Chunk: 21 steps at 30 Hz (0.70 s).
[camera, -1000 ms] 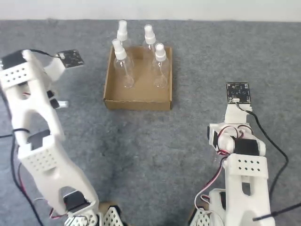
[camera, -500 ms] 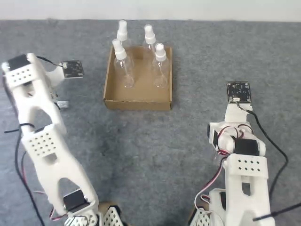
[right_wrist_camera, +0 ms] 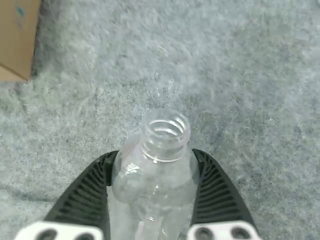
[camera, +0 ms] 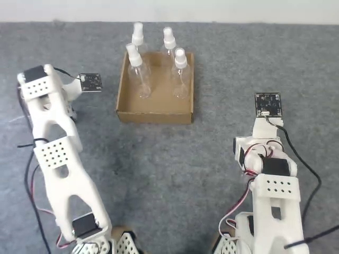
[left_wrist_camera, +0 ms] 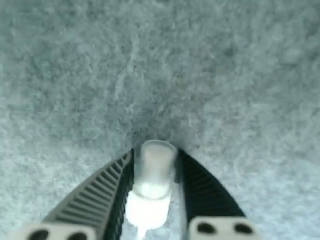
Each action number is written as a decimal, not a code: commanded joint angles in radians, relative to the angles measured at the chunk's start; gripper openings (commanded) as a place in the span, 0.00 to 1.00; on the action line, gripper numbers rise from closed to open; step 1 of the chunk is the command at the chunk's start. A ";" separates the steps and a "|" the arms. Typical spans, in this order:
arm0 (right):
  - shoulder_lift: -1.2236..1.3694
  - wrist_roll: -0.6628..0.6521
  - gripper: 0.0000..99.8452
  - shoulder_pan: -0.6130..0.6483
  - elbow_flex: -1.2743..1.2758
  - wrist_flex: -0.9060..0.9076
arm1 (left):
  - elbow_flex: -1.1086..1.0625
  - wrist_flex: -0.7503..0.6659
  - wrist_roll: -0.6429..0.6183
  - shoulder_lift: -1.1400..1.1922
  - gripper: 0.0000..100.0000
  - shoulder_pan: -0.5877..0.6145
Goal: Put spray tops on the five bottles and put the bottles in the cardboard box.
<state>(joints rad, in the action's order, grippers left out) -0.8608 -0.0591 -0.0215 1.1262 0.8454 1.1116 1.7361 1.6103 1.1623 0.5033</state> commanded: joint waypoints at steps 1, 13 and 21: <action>-0.027 0.002 0.01 -0.012 -0.011 -0.025 | 0.056 0.014 -0.020 -0.002 0.04 -0.006; -0.031 0.002 0.01 -0.012 -0.009 -0.019 | 0.051 0.017 -0.290 -0.066 0.01 -0.028; -0.035 0.002 0.01 -0.012 -0.009 -0.016 | -0.016 0.020 -0.446 -0.175 0.01 -0.028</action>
<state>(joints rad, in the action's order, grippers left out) -0.8608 -0.0591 -0.0215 1.1262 0.8424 1.1147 1.7254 1.2421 1.1301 0.4864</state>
